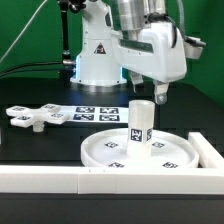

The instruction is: Assemble round table

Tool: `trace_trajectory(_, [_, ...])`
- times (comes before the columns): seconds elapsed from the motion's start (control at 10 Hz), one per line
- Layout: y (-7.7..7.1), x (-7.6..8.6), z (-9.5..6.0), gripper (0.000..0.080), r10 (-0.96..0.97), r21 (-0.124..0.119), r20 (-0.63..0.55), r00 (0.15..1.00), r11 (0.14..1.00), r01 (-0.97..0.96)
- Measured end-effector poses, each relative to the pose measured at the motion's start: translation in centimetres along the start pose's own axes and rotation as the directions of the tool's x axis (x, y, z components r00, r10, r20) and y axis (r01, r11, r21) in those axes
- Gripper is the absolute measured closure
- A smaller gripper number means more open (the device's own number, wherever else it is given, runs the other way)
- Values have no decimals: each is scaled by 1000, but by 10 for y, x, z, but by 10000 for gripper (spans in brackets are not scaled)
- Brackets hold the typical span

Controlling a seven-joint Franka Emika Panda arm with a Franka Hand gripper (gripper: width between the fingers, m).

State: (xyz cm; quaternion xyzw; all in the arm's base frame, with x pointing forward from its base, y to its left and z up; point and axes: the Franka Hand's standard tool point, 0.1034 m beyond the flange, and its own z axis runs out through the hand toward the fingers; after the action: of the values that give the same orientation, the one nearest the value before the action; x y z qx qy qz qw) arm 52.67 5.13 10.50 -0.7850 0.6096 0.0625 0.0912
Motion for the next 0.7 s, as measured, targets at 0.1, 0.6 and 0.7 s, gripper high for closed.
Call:
trace_trajectory(0.1, [-2, 0, -7, 151, -11, 11, -2, 1000, 1000, 11])
trace_trajectory(0.6, [4, 2, 3, 151, -391, -19, -13, 920, 920, 391])
trace_trajectory(0.7, [6, 5, 3, 151, -499, -28, -10, 867, 866, 498])
